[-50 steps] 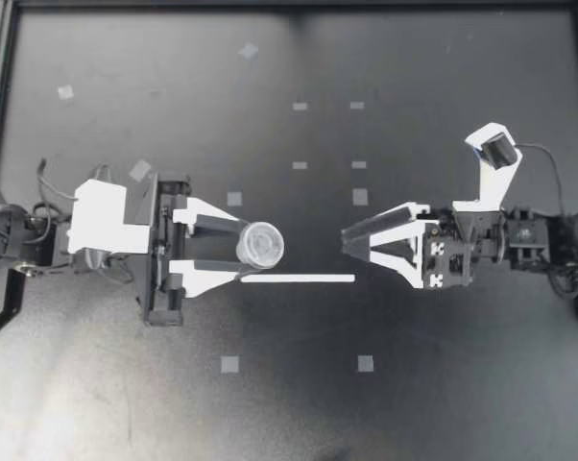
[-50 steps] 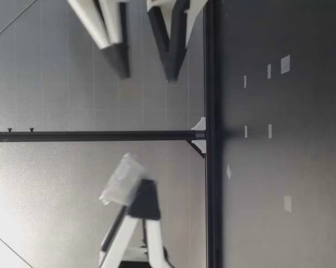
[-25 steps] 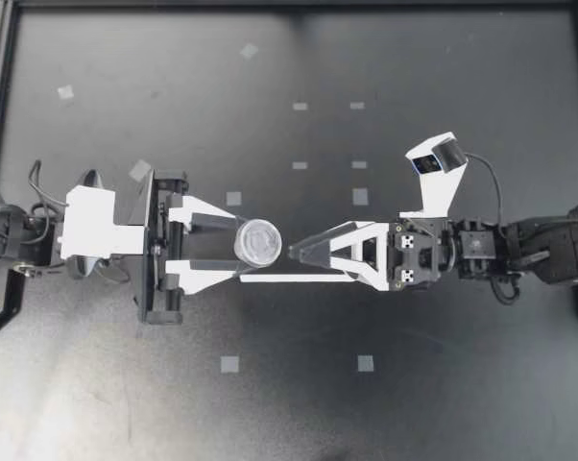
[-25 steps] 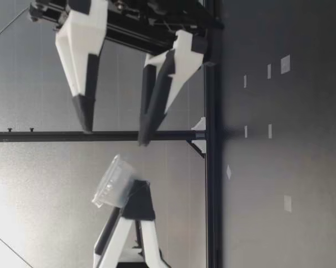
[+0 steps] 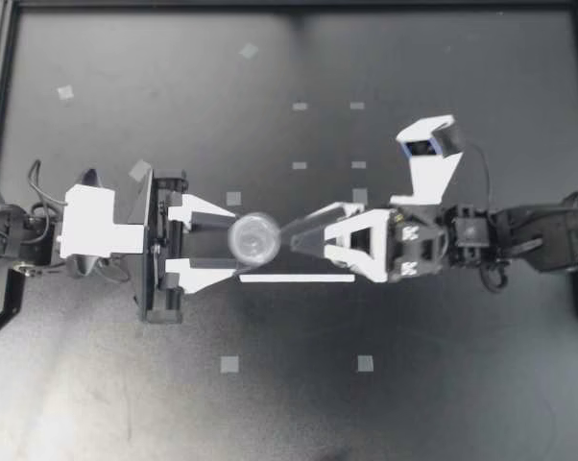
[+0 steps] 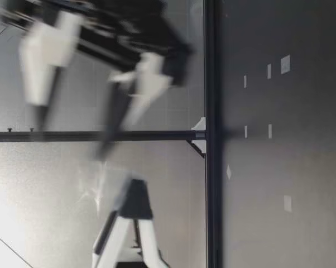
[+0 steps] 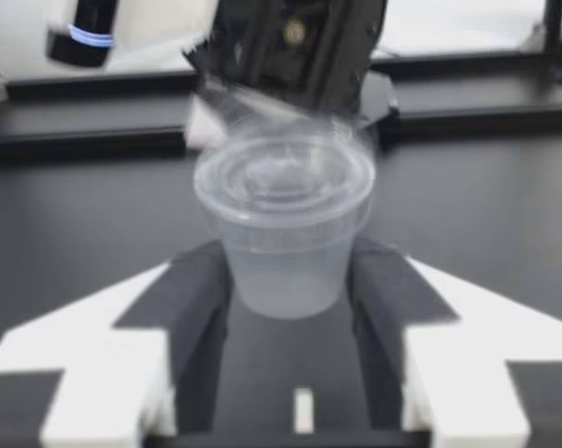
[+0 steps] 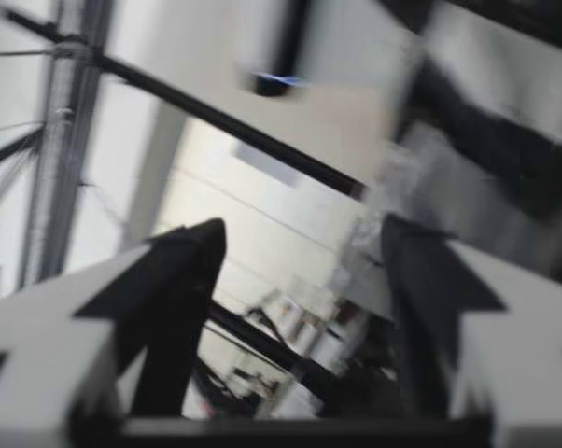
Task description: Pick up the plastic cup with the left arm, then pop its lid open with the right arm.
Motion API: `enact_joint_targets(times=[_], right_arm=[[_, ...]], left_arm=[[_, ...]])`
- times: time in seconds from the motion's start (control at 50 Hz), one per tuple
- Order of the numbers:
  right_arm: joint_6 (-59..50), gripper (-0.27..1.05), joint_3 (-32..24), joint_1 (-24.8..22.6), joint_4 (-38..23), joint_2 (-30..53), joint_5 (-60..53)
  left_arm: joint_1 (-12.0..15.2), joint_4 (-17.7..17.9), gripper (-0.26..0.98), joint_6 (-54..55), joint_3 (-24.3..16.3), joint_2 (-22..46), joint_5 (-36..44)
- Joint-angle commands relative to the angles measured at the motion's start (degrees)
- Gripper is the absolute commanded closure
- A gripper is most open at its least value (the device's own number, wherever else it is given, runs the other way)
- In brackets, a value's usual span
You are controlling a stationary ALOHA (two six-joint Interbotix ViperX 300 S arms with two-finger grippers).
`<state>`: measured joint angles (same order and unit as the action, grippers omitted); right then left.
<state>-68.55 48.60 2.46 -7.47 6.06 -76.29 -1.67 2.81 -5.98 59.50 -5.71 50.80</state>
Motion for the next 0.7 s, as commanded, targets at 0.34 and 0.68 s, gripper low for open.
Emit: enact_joint_targets(times=[0.34,0.68], right_arm=[[21.9,0.14,5.6,6.2,-6.7,-15.0,7.3],[62.2,0.14,7.0,4.4,-6.9,-17.9,31.9]], left_arm=[[0.1,-0.1,0.62,1.9,-0.6,-0.5,1.1],[0.1,-0.1,0.62,3.5,-1.3,-0.6,1.1]])
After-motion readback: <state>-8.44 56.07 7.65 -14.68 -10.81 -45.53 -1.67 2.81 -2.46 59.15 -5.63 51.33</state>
